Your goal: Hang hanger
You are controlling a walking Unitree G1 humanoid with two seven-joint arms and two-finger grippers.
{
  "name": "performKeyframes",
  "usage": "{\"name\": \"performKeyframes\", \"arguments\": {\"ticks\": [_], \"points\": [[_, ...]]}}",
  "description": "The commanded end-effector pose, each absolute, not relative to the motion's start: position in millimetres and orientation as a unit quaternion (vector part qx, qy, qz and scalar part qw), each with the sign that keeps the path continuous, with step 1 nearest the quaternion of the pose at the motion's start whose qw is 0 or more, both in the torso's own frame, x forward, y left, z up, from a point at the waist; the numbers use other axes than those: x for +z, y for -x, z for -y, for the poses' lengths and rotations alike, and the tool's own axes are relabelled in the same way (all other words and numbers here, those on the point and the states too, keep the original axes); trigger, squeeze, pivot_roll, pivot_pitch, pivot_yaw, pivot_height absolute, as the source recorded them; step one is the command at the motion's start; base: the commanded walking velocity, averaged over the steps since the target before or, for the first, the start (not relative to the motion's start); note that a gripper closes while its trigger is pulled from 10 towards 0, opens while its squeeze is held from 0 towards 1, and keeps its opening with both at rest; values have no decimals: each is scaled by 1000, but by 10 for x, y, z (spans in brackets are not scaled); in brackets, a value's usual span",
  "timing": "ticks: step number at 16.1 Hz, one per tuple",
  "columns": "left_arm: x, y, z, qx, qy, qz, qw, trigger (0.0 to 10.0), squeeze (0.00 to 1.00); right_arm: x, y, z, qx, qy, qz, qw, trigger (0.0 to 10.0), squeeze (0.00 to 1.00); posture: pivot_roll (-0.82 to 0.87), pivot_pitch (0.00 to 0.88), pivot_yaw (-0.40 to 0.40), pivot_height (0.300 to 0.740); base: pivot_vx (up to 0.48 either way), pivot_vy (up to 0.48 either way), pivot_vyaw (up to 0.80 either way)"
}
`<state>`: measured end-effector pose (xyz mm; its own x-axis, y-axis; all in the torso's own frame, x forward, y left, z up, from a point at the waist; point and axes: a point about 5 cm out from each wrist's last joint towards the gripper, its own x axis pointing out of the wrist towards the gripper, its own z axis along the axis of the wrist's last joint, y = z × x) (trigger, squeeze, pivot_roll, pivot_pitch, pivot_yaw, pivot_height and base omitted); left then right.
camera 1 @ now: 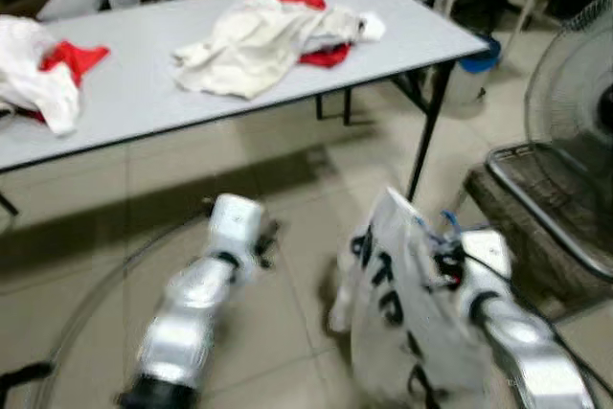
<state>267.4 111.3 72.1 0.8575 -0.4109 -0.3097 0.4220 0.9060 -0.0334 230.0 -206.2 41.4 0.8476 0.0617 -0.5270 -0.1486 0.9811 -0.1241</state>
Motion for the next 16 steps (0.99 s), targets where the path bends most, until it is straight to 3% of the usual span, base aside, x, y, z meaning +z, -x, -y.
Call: {"name": "performKeyframes", "arguments": {"ticks": [1,6,13,16], "points": [[733,-2651,-1278,-194,-27,-161,967,10000,0,518,-2408,1931,84,71,-245,963,10000,0,-18,37,16,740,300,0,800],[724,-2708,-1307,-181,-46,-152,970,10000,0,590,-2484,1911,99,104,-226,964,10000,0,-55,31,31,740,299,0,734],[745,-2696,-1327,-171,-47,-144,973,10000,0,564,-2467,1816,151,103,-227,956,10000,0,-24,31,27,740,296,0,0],[731,-2717,-1345,-172,-47,-148,973,10000,0,572,-2475,1783,163,112,-224,954,10000,0,-50,26,50,740,305,0,800]]}}
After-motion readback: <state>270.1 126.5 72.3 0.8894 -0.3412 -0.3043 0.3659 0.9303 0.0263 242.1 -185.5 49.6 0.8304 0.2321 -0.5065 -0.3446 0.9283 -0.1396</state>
